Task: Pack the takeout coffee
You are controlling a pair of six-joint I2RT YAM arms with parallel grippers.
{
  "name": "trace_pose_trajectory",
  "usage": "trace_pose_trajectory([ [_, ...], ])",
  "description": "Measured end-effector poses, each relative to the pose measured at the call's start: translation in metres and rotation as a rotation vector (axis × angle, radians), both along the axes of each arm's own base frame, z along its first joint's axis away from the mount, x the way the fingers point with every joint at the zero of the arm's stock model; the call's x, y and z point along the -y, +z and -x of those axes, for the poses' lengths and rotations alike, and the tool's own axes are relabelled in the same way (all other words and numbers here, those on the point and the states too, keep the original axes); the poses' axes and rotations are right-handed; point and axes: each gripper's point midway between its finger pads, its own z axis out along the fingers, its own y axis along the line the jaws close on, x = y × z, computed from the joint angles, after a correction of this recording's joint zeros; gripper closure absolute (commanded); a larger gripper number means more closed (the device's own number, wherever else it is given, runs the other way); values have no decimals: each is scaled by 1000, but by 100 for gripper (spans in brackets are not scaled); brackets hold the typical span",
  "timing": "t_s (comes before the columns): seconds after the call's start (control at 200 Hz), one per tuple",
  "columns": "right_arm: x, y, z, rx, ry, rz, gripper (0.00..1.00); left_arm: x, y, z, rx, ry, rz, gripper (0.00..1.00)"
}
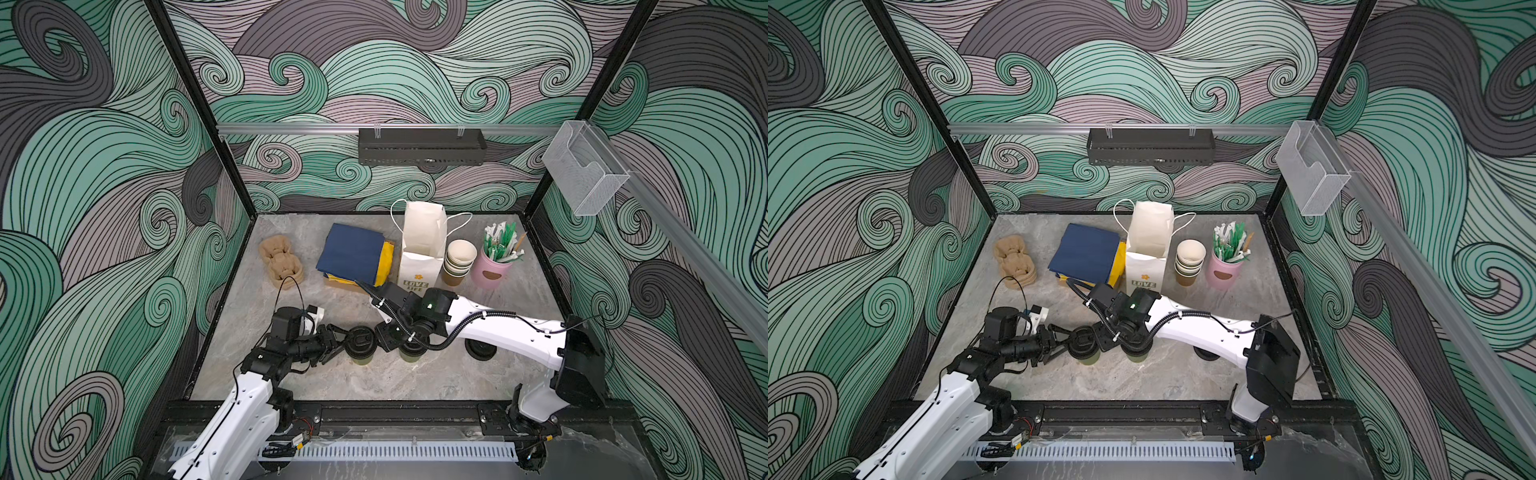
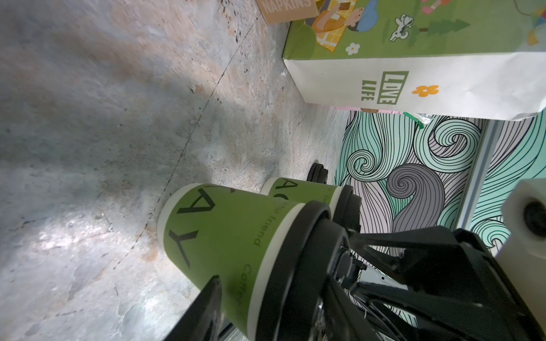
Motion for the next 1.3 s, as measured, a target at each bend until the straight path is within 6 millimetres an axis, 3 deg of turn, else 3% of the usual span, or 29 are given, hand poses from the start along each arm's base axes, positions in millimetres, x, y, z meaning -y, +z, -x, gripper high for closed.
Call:
trace_pose_trajectory([
  [0.405,-7,-11,-1,-22,-1,3,71,0,0,1,5,-5,-4,49],
  [0.54,-7,-20,-1,-35,0,22,72,0,0,1,6,-7,-5,49],
  [1.301,-10,-23,-1,-70,4,52,81,-2,2,-1,13,-3,-21,54],
])
